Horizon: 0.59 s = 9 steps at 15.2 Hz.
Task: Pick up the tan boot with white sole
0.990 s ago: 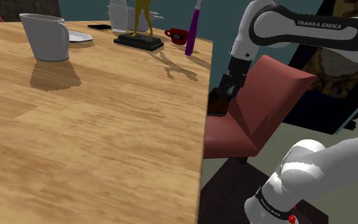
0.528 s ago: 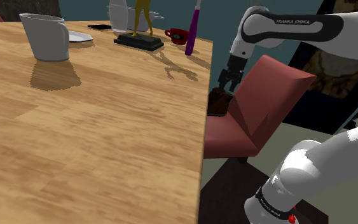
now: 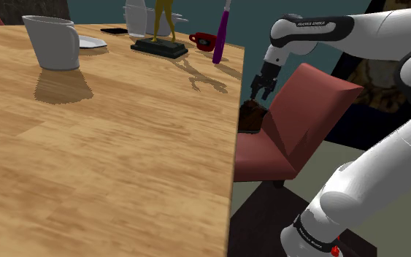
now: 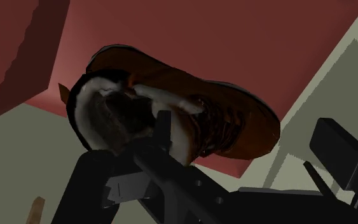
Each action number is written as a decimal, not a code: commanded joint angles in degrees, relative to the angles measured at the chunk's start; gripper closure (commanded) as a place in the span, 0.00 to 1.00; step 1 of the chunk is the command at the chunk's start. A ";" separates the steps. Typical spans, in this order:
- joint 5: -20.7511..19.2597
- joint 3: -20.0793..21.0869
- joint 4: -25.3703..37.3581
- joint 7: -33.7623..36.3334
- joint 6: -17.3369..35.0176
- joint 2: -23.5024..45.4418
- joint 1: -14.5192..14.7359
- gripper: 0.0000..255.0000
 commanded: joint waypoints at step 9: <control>3.50 -3.03 2.40 -5.01 4.00 7.53 -1.27 0.00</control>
